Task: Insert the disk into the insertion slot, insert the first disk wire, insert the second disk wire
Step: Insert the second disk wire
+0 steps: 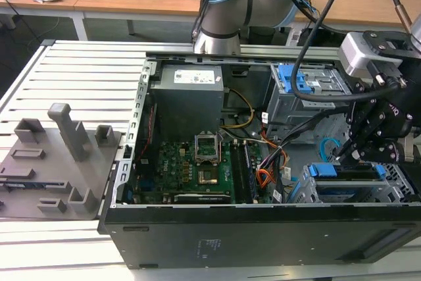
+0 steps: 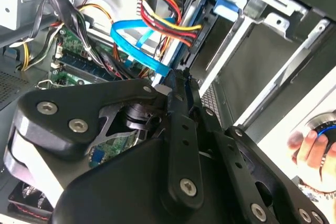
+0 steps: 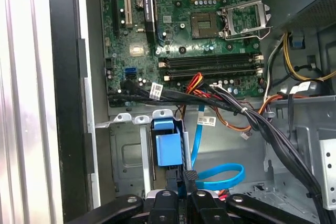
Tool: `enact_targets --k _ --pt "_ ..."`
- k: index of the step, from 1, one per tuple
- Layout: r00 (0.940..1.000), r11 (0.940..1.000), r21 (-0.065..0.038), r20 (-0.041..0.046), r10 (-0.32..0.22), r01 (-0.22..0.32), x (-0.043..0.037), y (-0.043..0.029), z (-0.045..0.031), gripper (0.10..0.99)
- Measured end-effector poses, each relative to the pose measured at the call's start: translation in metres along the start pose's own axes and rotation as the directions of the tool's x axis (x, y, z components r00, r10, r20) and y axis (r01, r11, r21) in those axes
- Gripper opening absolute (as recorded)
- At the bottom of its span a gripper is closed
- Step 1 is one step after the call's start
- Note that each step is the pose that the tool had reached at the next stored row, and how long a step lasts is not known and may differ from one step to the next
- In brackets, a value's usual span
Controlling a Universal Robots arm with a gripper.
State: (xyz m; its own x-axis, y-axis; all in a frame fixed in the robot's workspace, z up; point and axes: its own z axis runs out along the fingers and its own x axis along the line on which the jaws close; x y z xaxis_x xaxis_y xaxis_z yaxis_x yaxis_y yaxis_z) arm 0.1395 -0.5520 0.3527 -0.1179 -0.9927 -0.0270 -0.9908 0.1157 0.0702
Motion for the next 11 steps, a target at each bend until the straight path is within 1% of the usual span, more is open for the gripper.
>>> enact_targets --k 5,8,11 --pt "1.0000 1.0000 -0.002 0.0027 0.000 0.000 -0.0007 -0.0068 0.0041 0.161" --pt "1.0000 1.0000 -0.002 0.0067 0.000 0.000 -0.0007 -0.0080 0.0056 0.161" --pt "1.0000 1.0000 -0.002 0.0078 -0.003 0.003 -0.0010 -0.0083 0.0072 0.161"
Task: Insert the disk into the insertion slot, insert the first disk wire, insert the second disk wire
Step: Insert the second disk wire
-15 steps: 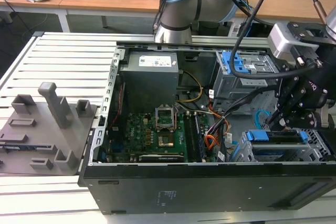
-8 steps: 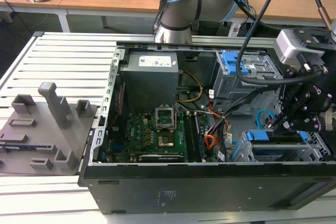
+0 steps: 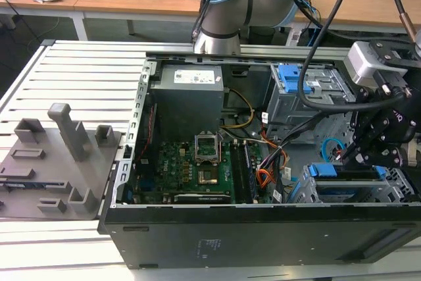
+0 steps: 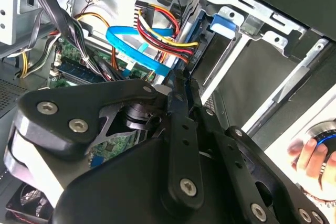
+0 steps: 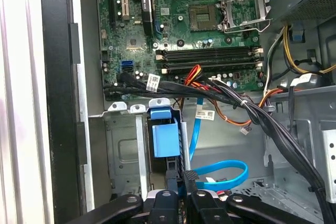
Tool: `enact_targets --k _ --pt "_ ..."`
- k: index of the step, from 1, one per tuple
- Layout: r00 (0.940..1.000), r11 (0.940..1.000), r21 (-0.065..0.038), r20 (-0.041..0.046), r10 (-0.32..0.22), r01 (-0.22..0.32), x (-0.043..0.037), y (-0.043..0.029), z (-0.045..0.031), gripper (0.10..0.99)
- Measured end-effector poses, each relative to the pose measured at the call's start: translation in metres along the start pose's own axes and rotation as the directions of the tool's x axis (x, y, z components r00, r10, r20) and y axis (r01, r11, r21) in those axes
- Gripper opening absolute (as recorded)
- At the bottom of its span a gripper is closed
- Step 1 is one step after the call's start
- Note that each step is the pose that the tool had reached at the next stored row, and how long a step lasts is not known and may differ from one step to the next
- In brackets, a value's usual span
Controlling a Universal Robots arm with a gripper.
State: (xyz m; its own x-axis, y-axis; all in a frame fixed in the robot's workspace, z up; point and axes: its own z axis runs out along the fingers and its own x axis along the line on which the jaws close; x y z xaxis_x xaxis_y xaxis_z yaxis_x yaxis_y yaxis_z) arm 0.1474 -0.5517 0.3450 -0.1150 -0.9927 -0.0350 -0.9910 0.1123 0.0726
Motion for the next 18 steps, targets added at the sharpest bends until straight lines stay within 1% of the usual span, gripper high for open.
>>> enact_targets --k 5,8,14,18 --pt "0.9995 0.9995 -0.001 -0.0026 -0.033 0.033 -0.0009 -0.0014 0.0005 0.161" --pt "0.9994 0.9994 -0.001 -0.0022 -0.034 0.034 -0.0009 -0.0017 0.0017 0.161" --pt "0.9994 0.9994 -0.001 -0.0033 -0.034 0.034 -0.0007 -0.0024 0.0072 0.161" --pt "0.9994 0.9994 -0.002 -0.0014 -0.034 0.034 -0.0006 -0.0024 0.0085 0.169"
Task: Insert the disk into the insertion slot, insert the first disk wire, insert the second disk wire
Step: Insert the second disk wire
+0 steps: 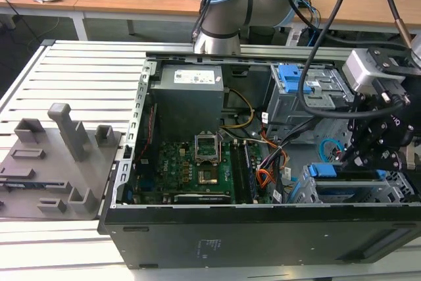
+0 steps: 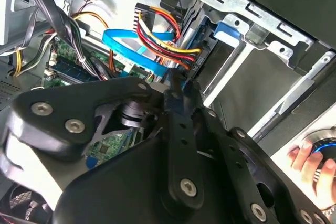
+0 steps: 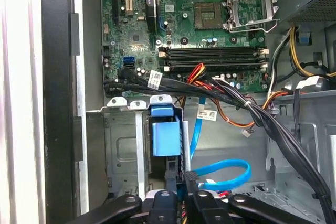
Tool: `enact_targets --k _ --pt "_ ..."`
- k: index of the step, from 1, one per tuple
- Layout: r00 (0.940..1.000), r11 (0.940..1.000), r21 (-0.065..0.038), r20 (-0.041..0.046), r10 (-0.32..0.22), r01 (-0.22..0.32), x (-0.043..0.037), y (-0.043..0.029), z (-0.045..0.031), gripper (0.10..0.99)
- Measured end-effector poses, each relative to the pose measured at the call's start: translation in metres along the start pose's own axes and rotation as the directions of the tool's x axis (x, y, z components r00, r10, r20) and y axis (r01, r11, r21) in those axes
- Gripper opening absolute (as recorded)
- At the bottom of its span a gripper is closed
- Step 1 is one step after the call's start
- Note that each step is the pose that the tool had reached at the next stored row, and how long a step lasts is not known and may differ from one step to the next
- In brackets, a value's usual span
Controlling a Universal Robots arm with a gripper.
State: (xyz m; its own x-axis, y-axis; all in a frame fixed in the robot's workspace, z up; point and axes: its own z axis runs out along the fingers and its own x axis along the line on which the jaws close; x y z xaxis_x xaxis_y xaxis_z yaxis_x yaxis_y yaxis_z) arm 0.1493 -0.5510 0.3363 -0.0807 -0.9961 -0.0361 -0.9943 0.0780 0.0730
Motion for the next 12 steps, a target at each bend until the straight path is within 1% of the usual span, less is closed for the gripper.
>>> enact_targets --k 1,2,5,7,9,12 --pt "1.0000 1.0000 0.000 -0.0006 0.000 0.000 0.0000 0.0000 -0.0002 0.235" --pt "1.0000 1.0000 0.000 -0.0011 0.000 0.000 -0.0001 0.0002 -0.0021 0.235" --pt "1.0000 1.0000 0.000 -0.0014 0.000 0.000 -0.0008 0.0012 -0.0166 0.235" --pt "1.0000 1.0000 0.001 -0.0034 0.000 0.000 -0.0025 0.0020 -0.0259 0.224" --pt "1.0000 1.0000 0.002 -0.0043 0.000 0.000 -0.0034 0.0030 -0.0374 0.106" --pt "1.0000 1.0000 0.003 -0.0033 0.000 0.000 -0.0029 0.0097 -0.0380 0.106"
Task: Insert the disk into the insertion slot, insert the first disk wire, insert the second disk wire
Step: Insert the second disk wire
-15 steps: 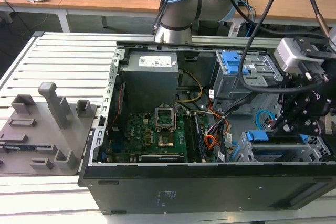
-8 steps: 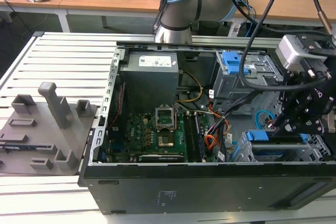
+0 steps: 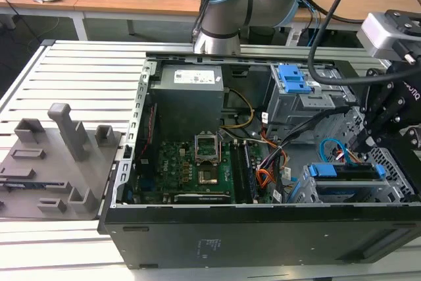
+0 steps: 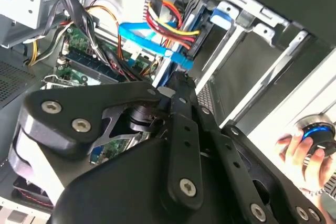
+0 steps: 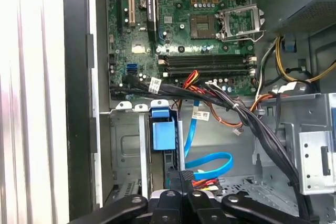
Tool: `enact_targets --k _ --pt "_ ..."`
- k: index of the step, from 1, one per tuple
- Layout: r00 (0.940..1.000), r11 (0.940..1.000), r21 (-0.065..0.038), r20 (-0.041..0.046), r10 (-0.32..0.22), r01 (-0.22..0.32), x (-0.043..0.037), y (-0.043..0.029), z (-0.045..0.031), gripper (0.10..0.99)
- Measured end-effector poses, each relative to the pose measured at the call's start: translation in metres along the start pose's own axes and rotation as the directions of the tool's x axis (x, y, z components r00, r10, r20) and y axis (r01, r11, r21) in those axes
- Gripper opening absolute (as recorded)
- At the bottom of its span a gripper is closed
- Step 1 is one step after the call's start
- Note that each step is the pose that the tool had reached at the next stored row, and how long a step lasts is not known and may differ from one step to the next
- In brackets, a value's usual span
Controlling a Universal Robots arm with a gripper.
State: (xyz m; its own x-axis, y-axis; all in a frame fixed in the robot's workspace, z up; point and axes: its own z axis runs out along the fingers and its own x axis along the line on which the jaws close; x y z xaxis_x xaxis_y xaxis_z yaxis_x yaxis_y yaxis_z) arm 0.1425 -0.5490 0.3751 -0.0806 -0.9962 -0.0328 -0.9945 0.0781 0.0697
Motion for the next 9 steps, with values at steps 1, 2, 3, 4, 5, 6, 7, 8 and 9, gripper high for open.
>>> enact_targets --k 1,2,3,4,5,6,7,8,9 --pt "1.0000 1.0000 0.001 0.0000 0.000 0.000 0.0003 0.0041 0.0003 0.106" --pt "1.0000 1.0000 0.003 0.0002 0.000 0.000 0.0006 0.0077 0.0005 0.106" --pt "1.0000 1.0000 0.003 0.0002 0.000 0.000 0.0007 0.0085 0.0006 0.106" --pt "1.0000 1.0000 0.003 0.0002 0.000 0.000 0.0008 0.0089 0.0006 0.106" --pt "1.0000 1.0000 0.003 0.0002 0.000 0.000 0.0007 0.0090 0.0006 0.106" --pt "1.0000 1.0000 0.003 0.0002 0.000 0.000 0.0008 0.0093 0.0006 0.106" --pt "1.0000 1.0000 0.003 0.0002 0.000 0.000 0.0008 0.0093 0.0006 0.106" --pt "1.0000 1.0000 0.003 0.0001 0.000 0.000 0.0008 0.0094 0.0006 0.106" --pt "1.0000 1.0000 0.003 0.0001 0.000 0.000 0.0008 0.0094 0.0006 0.106"
